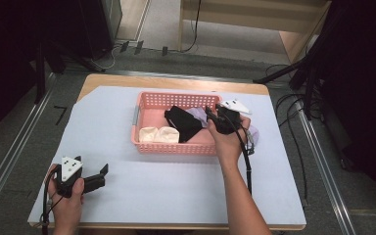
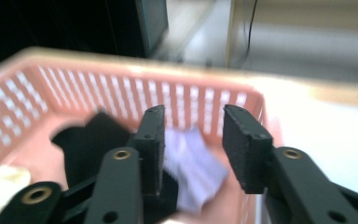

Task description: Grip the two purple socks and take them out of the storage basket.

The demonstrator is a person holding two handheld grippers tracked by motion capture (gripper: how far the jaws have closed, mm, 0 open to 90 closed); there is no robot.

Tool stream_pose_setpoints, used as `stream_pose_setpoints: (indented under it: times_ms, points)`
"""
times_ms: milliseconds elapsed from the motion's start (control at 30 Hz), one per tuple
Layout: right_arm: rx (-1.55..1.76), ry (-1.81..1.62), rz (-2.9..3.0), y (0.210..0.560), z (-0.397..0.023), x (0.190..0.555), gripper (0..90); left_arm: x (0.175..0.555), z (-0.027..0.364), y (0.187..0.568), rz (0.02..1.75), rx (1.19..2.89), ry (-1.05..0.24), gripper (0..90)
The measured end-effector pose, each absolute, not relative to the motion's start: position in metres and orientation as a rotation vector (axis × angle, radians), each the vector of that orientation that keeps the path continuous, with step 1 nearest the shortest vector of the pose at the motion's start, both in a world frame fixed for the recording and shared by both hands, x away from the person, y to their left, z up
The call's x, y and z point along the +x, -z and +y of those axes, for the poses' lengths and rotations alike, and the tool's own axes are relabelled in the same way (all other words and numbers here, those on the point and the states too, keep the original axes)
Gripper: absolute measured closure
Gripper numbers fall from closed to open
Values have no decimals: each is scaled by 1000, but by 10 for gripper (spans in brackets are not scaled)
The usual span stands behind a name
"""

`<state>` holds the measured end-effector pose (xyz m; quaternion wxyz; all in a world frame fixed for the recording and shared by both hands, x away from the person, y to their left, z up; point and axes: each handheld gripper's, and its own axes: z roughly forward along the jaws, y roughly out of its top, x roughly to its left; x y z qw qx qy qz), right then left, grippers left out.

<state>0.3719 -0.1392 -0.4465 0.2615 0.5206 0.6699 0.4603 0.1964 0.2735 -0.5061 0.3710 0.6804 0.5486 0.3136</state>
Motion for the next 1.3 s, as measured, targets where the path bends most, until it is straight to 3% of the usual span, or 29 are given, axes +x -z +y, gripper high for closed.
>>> stream_pose_setpoints:
  times_ms: [500,967,1100,1233,1300]
  points:
    - [1602,-799,2124,456,-118,406,646,197,273,506,1411,1742,-800,66]
    - [1367,-364,2341,467,-100,426,669,197,274,506,1414,1739,-793,66]
    - [1257,-237,2412,473,-90,429,734,197,274,506,1414,1742,-794,66]
    - [1222,-245,2439,473,-88,430,875,197,274,506,1414,1739,-794,66]
    - [1228,-266,2436,472,-88,430,878,197,274,506,1414,1739,-793,66]
